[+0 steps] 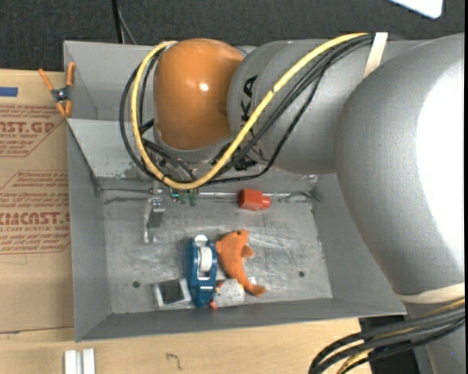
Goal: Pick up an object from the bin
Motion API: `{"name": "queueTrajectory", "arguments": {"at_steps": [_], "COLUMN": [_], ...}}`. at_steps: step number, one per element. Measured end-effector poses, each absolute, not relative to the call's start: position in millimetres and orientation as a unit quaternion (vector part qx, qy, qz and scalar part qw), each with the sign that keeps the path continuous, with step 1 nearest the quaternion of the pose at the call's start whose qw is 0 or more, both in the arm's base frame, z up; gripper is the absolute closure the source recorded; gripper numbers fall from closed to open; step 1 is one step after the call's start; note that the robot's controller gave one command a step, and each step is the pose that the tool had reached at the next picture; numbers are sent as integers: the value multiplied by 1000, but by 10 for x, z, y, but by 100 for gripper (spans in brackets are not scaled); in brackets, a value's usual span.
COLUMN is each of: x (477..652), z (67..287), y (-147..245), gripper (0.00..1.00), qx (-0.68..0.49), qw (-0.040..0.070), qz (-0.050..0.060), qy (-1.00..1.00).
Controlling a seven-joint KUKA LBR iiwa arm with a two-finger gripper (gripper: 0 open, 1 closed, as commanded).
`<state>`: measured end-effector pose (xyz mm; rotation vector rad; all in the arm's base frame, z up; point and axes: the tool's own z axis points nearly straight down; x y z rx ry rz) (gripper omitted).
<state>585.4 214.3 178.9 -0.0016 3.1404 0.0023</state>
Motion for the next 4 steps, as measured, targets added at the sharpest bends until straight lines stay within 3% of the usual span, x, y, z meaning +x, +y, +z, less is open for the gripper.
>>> {"name": "queueTrajectory", "arguments": {"at_steps": [1, 2, 3, 4], "x": [5523, 5033, 5186, 5101], "z": [1601, 1339, 1497, 1120], "y": [1988, 1949, 1467, 1220], "gripper": [0, 0, 0, 0], "qx": [-44, -181, -256, -320], "qw": [4, 1, -1, 5], "qz": [1, 0, 2, -1], "qy": [999, 984, 967, 947]}}
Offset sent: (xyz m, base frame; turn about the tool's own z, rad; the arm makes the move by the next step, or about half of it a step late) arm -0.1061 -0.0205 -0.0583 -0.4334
